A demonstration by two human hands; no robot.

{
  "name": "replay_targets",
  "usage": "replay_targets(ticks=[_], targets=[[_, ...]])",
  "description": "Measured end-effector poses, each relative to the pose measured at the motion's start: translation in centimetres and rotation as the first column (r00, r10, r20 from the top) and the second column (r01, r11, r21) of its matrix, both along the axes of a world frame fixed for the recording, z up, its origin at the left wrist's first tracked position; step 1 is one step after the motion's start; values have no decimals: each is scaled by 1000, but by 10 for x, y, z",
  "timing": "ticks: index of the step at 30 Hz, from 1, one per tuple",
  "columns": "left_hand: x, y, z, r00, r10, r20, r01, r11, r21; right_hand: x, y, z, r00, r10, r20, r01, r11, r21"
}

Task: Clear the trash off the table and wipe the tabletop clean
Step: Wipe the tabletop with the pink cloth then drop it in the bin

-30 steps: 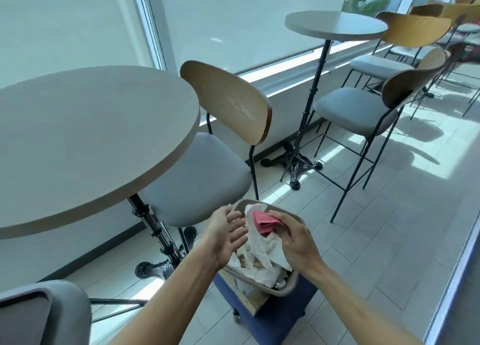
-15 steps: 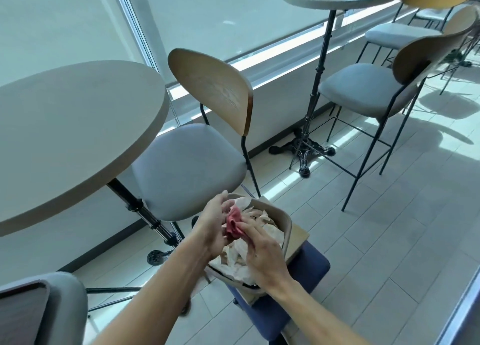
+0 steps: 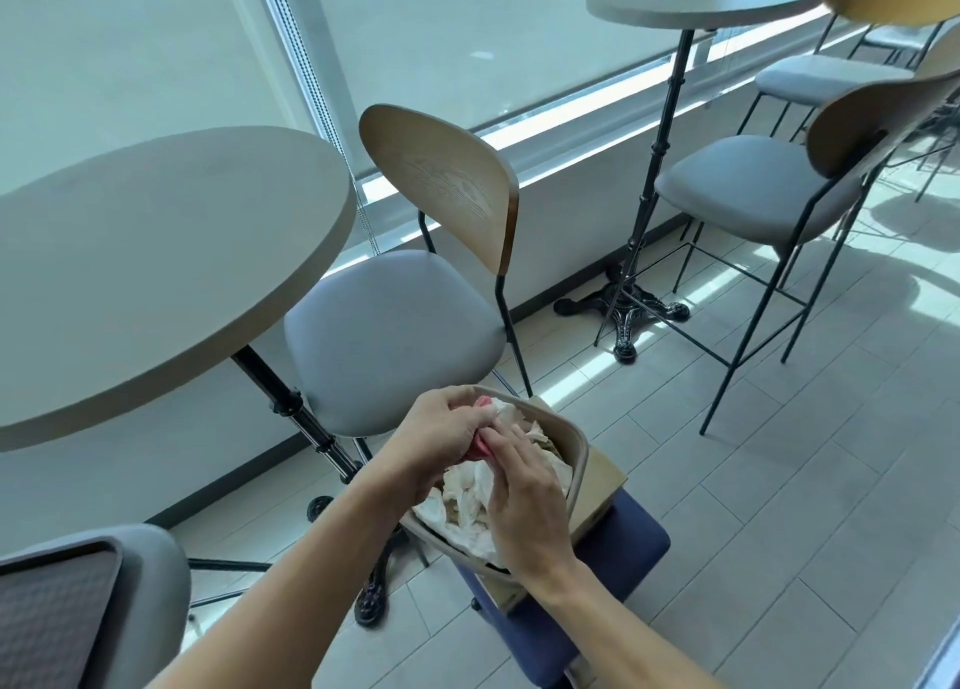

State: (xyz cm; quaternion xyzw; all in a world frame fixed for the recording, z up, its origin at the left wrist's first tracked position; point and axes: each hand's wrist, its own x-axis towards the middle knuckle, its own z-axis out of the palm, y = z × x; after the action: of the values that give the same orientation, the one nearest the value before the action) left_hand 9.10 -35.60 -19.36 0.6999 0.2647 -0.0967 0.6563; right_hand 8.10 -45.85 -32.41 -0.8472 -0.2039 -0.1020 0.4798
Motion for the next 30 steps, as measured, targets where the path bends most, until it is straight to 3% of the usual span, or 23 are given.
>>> replay_targets(ticks=[3,7,11,13,15,19,22,27,30], targets=[[-2,5,2,999,-20,48,12,988,154,-2,1,4,1000,-15,10,15,1000,26],[3,11,0,997,-74,-12,74,944,322,-3,2,13,999,39,2,-39,998,52],[2,18,4,985,-171,31,114,770,628,4,-20,46,922,311,-229,-265,941,211],[0,22,9,965,-262,19,176,698,694,18,-35,65,866,371,-337,-265,910,320],[-1,28,14,931,-365,7,247,644,724,36,-42,80,818,412,-402,-305,903,303],[1,32,25,881,-470,56,293,635,714,62,-27,97,667,602,-440,-508,799,323],[2,32,28,886,-444,134,221,657,721,68,-17,97,657,616,-435,-489,787,376],[0,33,28,912,-343,224,106,726,680,59,-26,58,611,548,-571,-435,835,336],[-2,34,28,922,-299,247,77,766,639,49,-35,39,536,558,-634,-407,828,385]])
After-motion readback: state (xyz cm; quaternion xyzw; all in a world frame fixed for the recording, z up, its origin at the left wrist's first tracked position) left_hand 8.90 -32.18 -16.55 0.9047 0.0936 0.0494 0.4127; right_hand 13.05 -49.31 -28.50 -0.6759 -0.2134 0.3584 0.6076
